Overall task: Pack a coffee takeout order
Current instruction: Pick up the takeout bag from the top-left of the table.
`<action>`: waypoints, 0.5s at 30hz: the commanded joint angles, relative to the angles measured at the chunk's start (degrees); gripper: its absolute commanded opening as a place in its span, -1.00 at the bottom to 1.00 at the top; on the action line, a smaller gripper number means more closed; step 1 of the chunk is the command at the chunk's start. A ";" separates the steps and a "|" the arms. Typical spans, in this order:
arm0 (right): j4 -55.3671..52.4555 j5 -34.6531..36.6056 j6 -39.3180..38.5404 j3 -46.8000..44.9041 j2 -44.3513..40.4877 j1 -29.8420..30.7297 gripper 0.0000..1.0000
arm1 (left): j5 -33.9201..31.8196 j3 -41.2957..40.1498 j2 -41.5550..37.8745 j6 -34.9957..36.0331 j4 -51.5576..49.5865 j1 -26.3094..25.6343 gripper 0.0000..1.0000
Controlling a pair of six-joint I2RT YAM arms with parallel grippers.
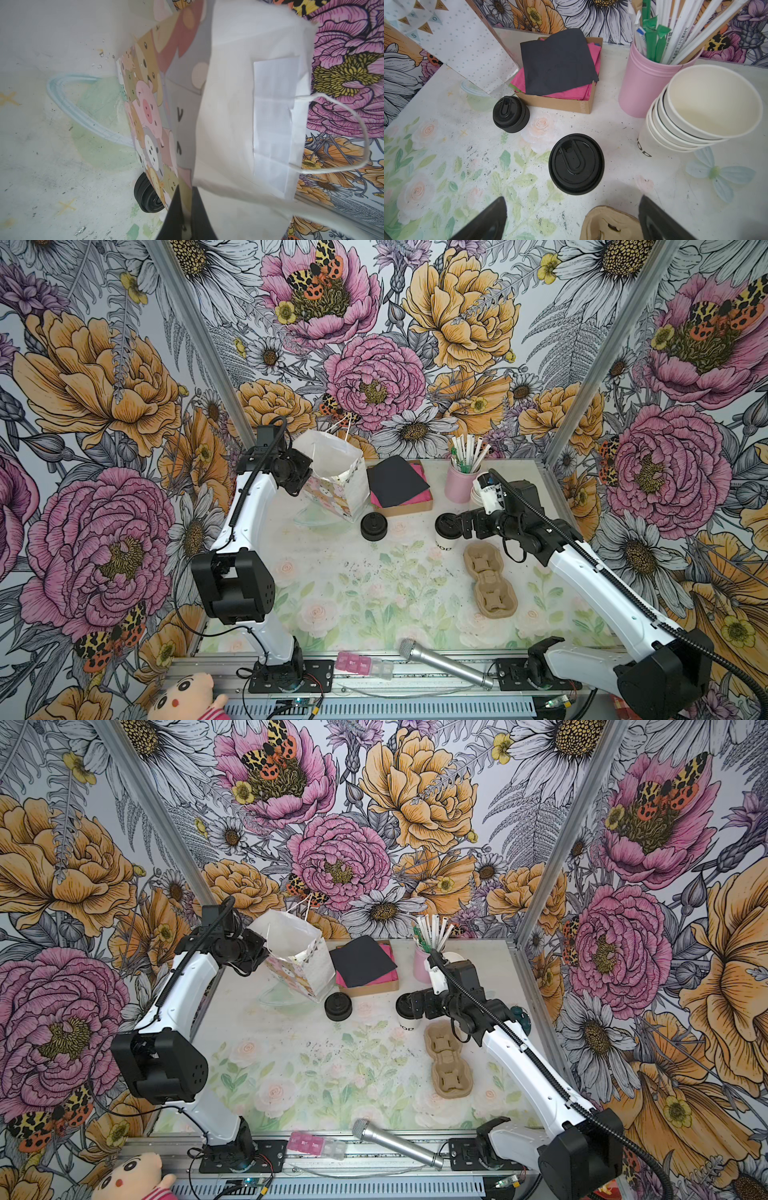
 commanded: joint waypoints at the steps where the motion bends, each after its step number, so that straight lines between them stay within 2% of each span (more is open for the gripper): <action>1: 1.19 -0.93 -0.88 0.01 -1.08 -0.09 0.99 | -1.41 0.04 -2.38 1.17 -0.35 0.95 -0.93; 3: 1.20 -0.89 -0.92 0.01 -1.20 -0.17 0.99 | -1.67 0.32 -3.27 1.89 -0.35 1.21 -1.00; 15: 1.18 -0.45 -0.20 -0.30 -3.77 -0.14 0.99 | 1.67 0.56 -10.73 6.66 -0.16 1.39 -1.00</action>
